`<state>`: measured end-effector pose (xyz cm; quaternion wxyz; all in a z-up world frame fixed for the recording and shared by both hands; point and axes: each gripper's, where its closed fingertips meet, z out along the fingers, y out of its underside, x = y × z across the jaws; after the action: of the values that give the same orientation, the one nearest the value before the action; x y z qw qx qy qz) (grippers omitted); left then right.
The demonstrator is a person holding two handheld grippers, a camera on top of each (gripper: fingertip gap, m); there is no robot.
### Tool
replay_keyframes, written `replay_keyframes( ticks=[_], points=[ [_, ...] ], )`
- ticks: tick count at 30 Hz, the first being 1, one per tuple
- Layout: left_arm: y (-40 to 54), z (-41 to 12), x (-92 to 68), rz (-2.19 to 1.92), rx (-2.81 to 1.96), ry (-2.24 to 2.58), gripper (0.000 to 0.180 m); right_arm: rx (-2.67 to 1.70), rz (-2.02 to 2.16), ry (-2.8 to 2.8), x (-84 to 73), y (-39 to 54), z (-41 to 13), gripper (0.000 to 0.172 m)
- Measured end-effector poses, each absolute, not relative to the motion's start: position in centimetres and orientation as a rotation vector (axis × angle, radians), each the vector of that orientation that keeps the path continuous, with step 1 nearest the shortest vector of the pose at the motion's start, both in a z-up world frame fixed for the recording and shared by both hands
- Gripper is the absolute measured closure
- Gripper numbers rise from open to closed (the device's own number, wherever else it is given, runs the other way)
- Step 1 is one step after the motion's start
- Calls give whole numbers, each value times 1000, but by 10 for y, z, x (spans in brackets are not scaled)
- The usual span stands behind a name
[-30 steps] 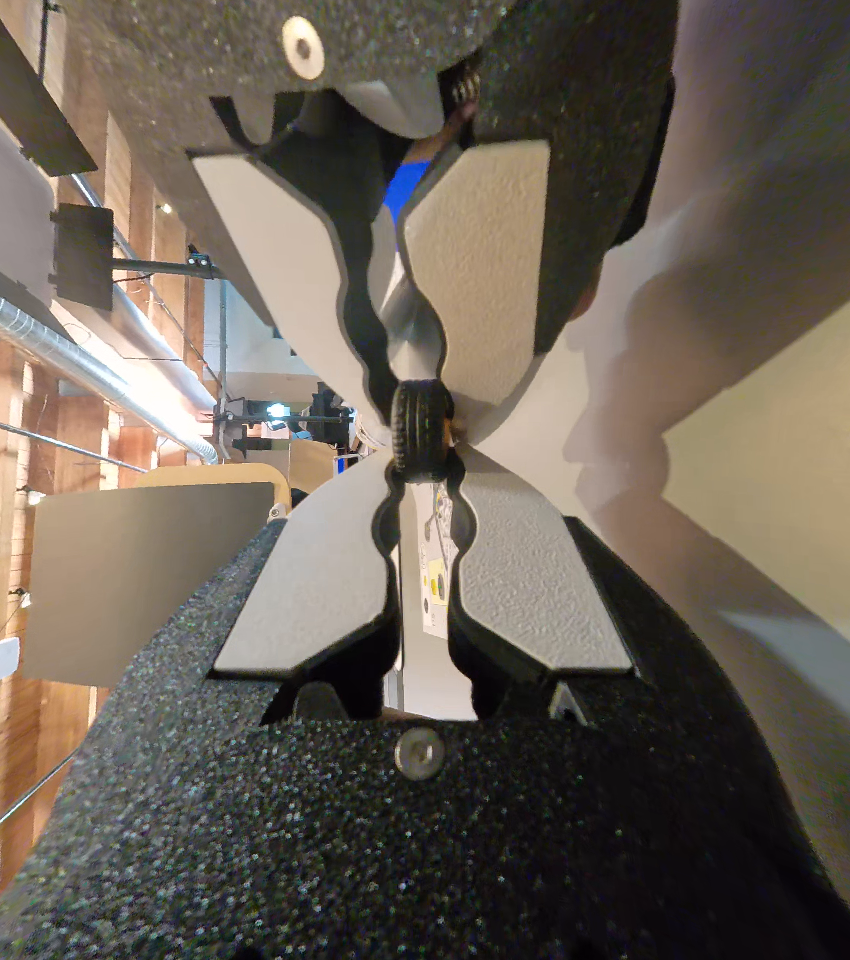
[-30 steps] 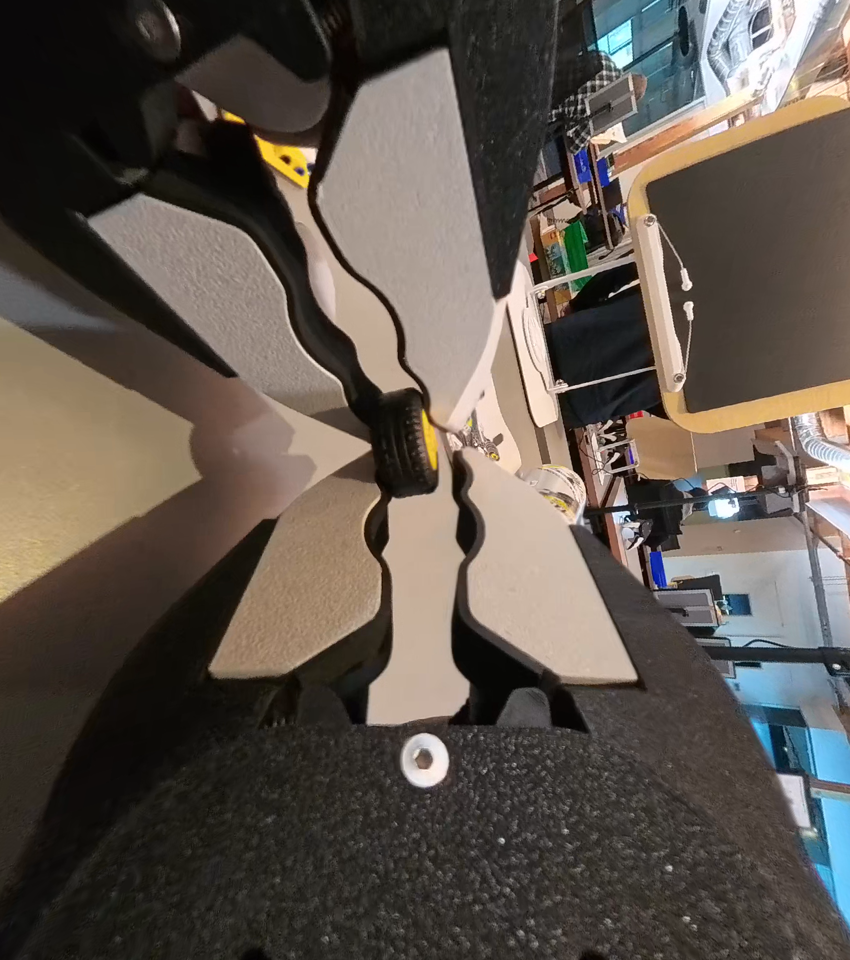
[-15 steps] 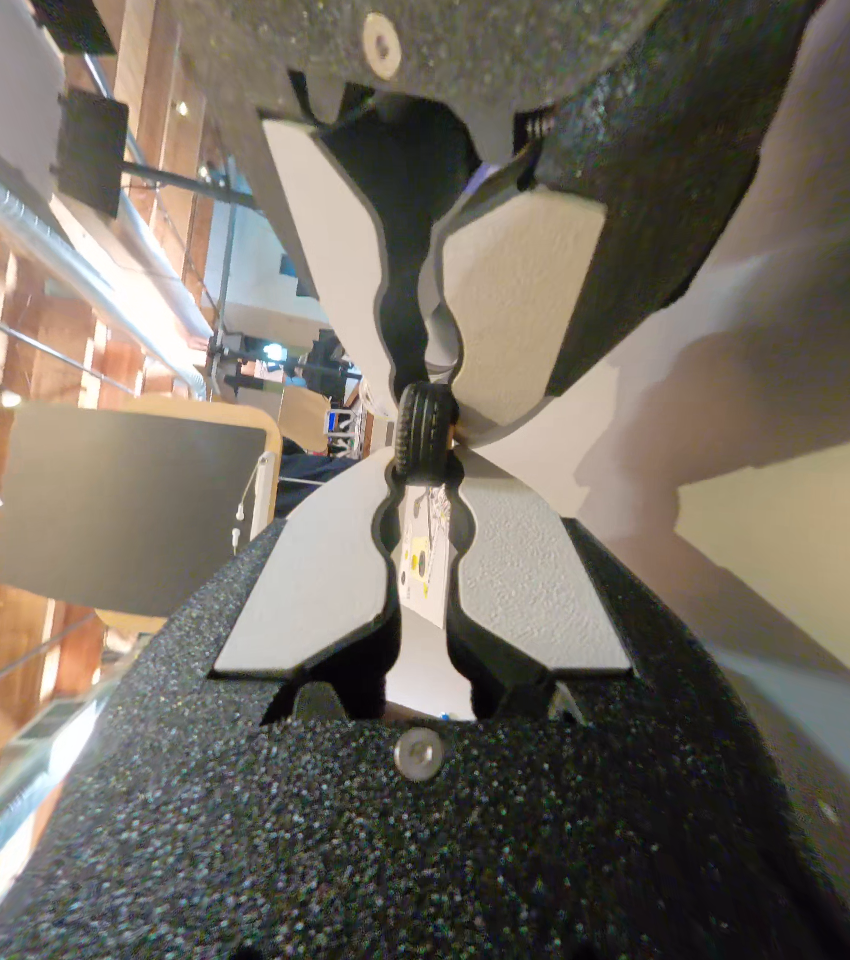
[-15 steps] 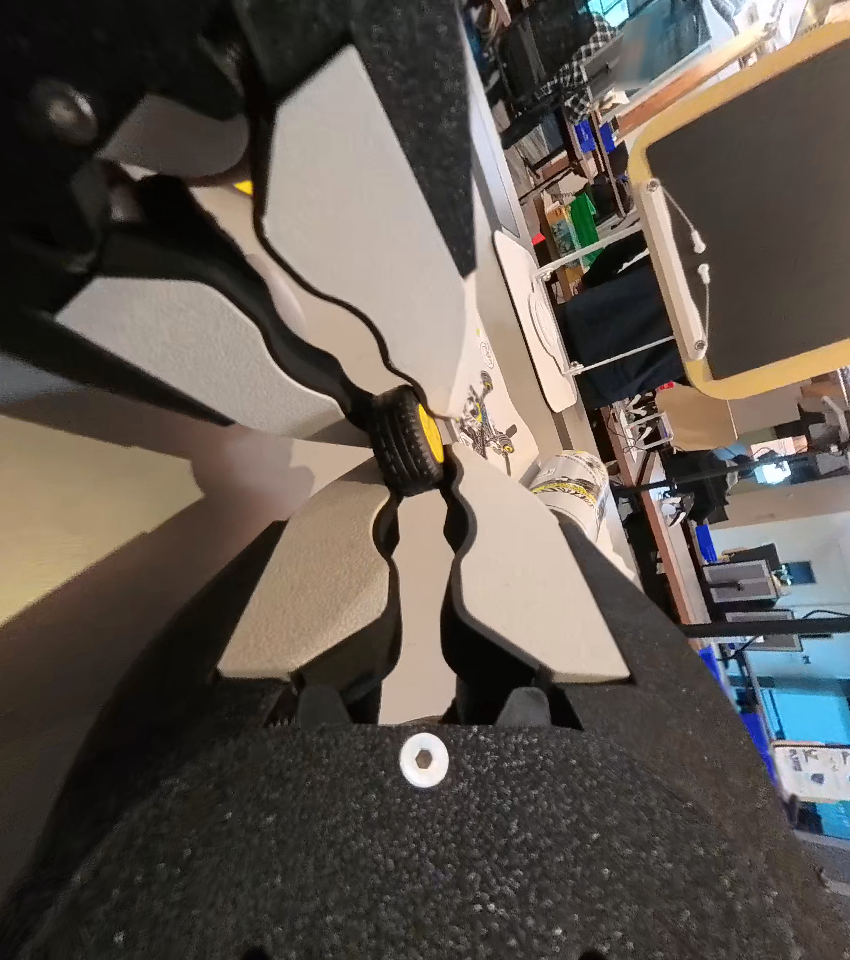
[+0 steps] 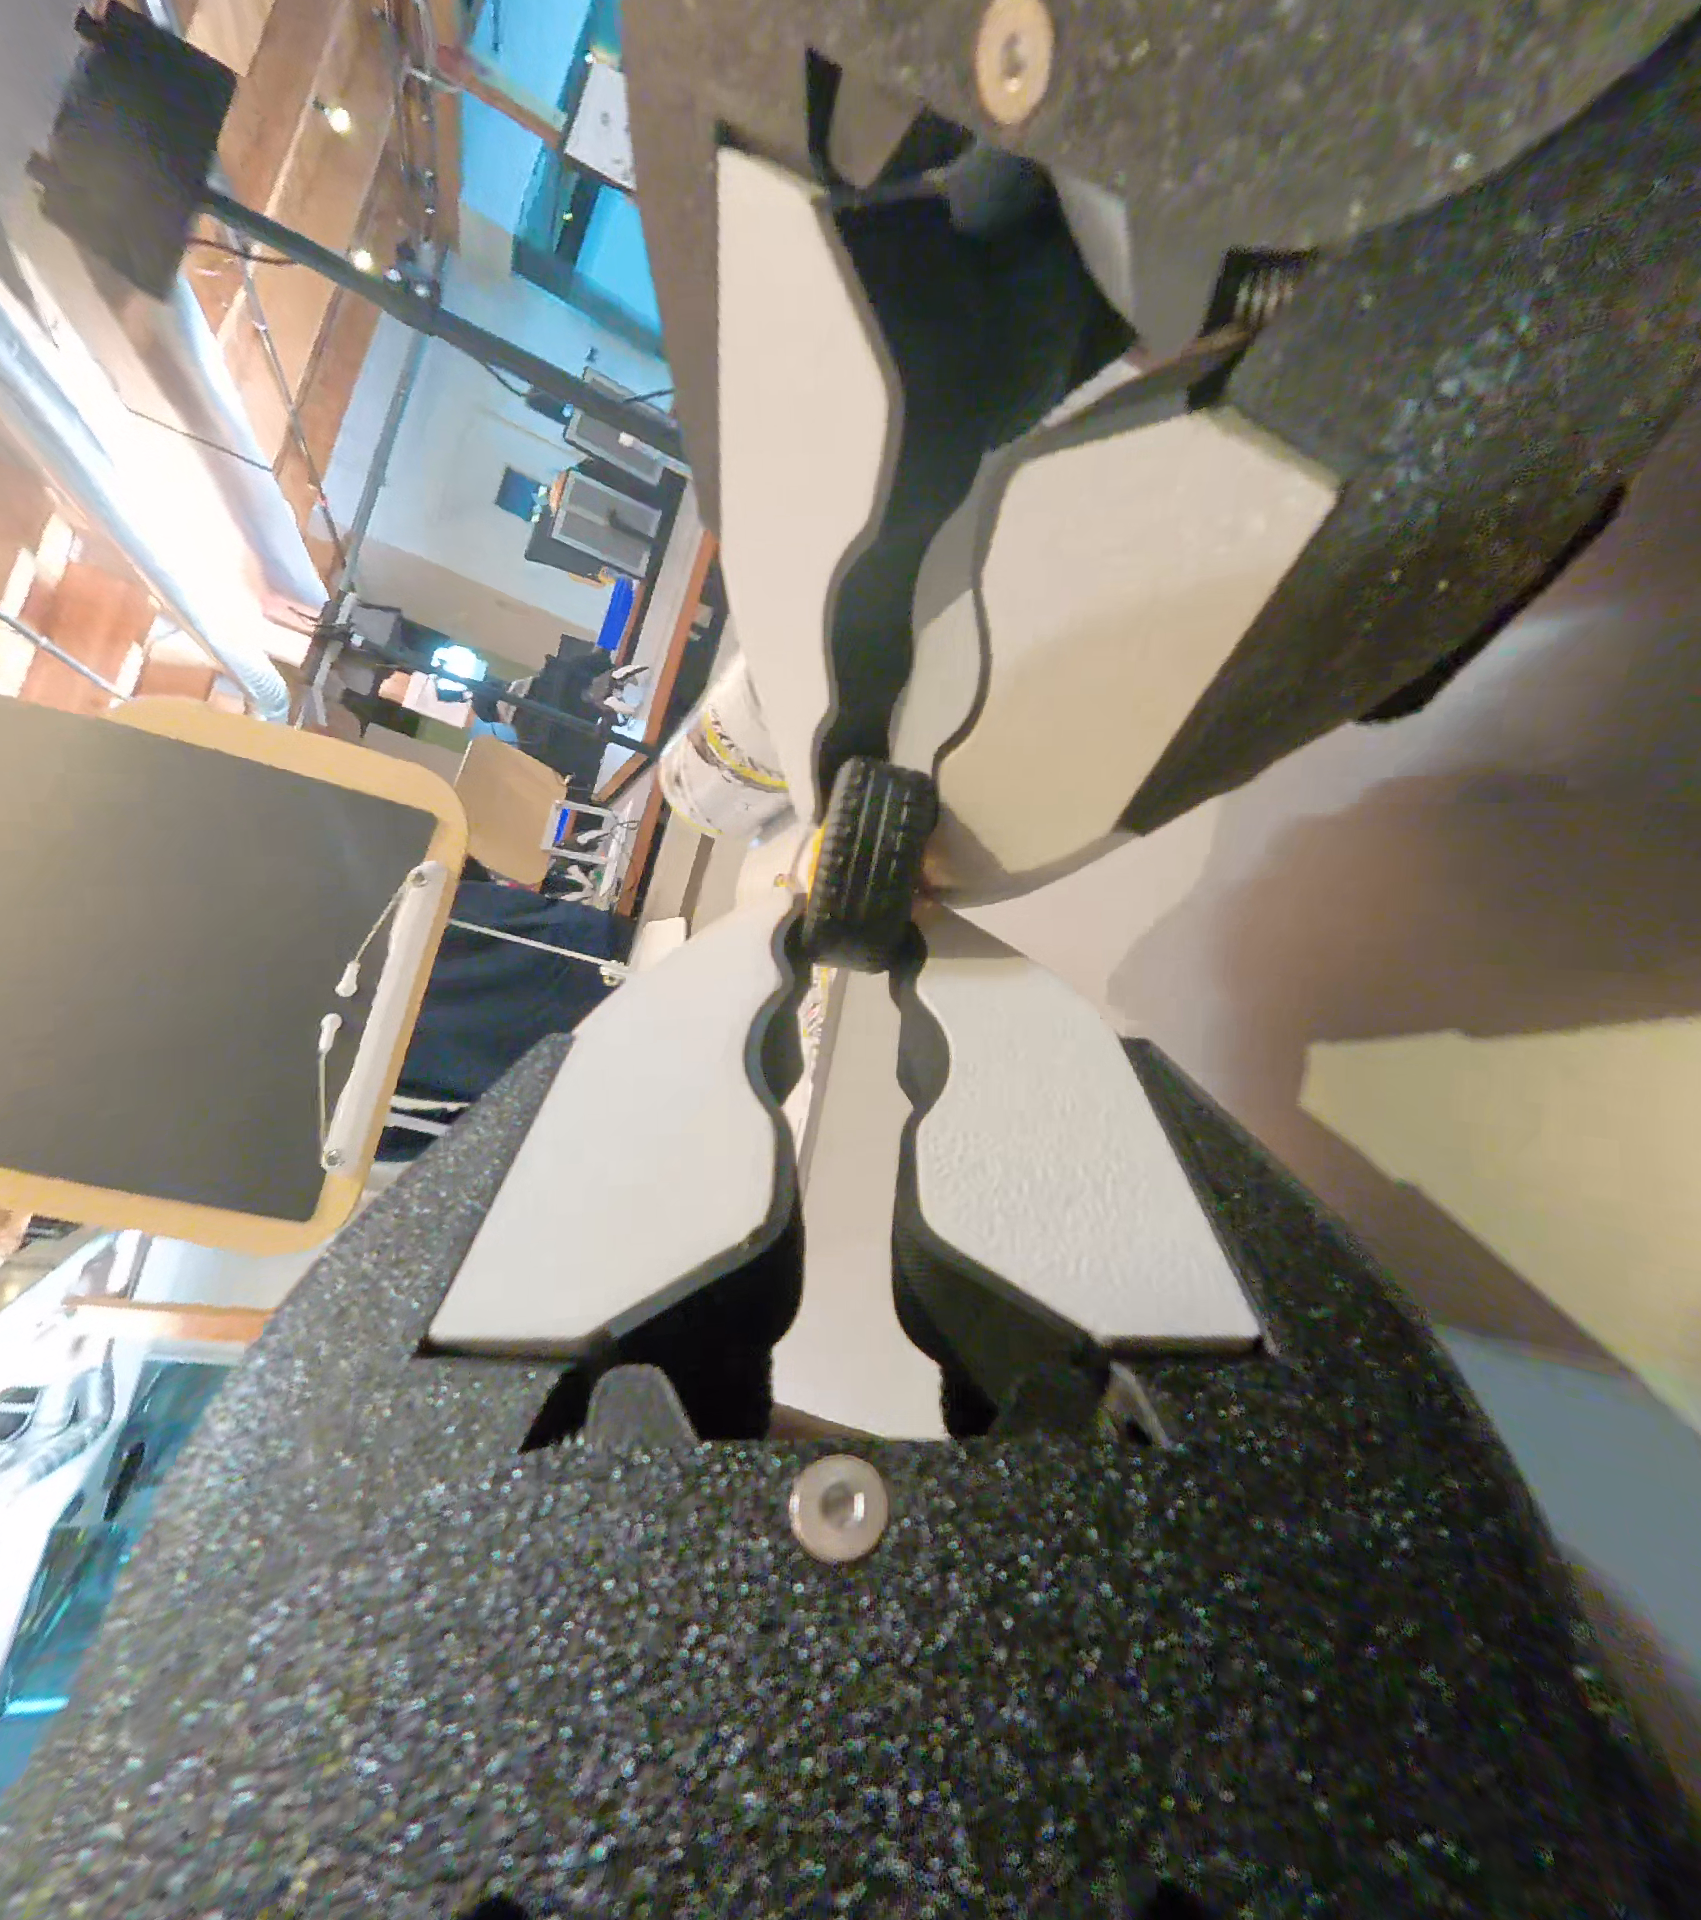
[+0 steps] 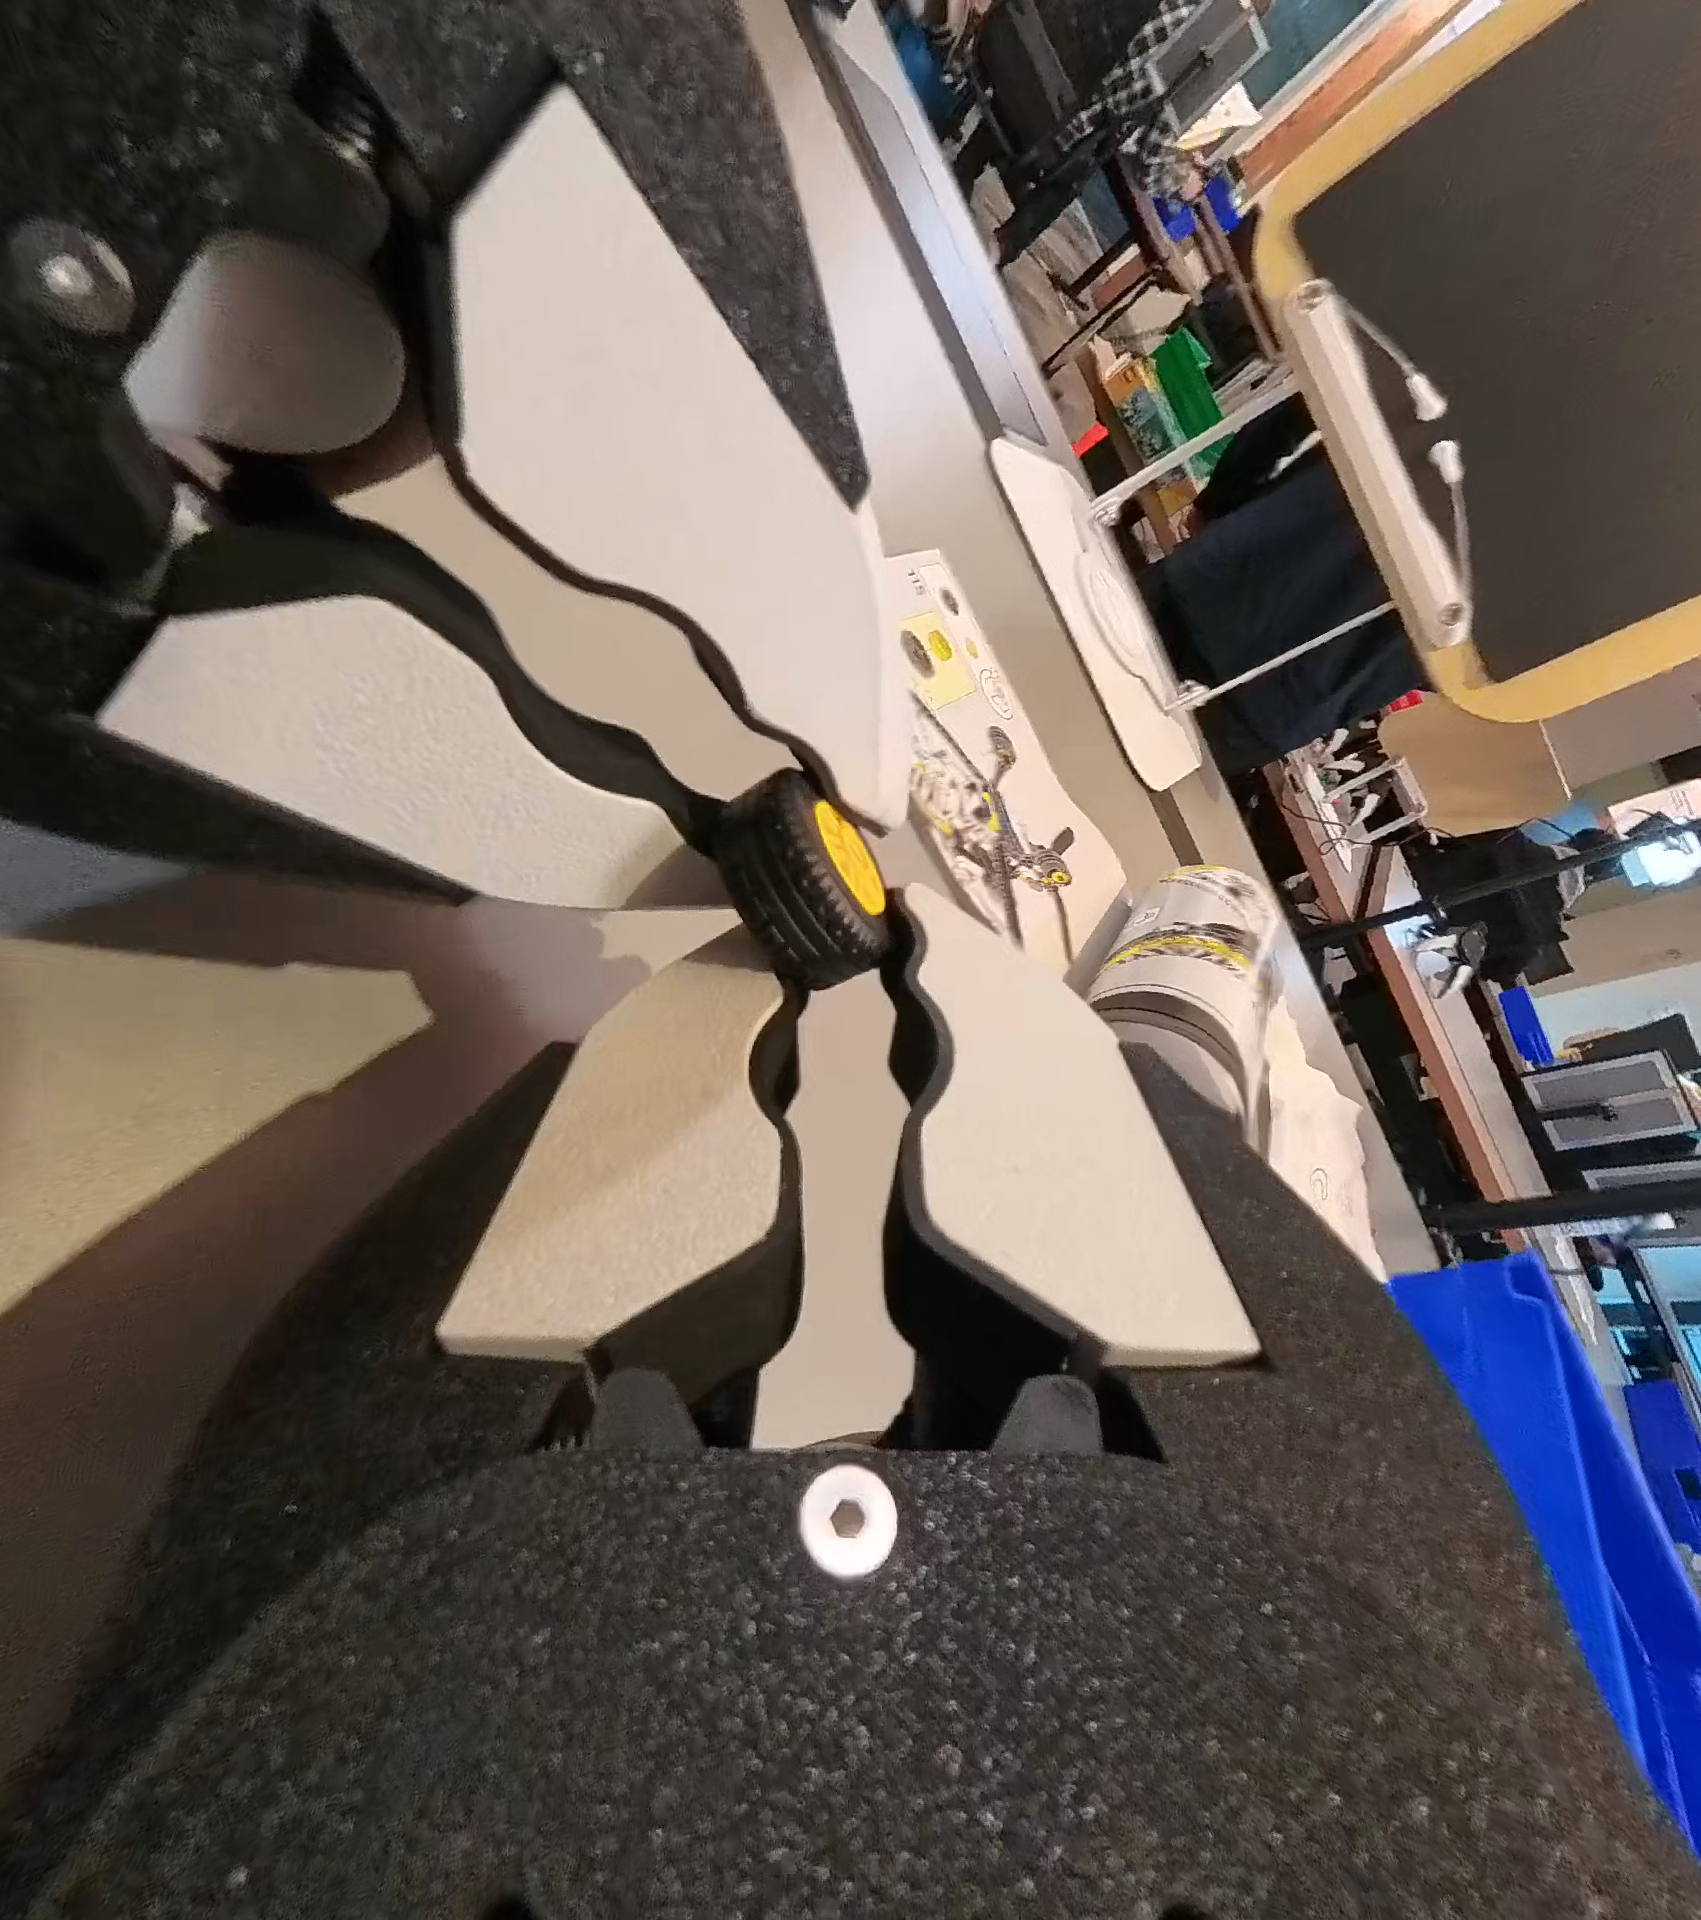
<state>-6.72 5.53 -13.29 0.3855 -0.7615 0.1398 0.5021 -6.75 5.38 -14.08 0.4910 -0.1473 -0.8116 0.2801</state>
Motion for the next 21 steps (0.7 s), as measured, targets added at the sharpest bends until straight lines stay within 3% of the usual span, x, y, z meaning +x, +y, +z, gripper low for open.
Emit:
replay_keyframes(
  ticks=[7, 12, 21],
  points=[
    [49, -134, -74, 1370, -1883, 542, 165, -477, 880, -2078, -68, 56, -149, 161],
    [44, -140, -85, 1423, -1896, 619, 165, -637, 1242, -2147, -62, 57, -137, 150],
    [49, -149, -77, 988, -2027, 478, 165, -31, 978, -2000, -53, 49, -124, 153]
  ],
)
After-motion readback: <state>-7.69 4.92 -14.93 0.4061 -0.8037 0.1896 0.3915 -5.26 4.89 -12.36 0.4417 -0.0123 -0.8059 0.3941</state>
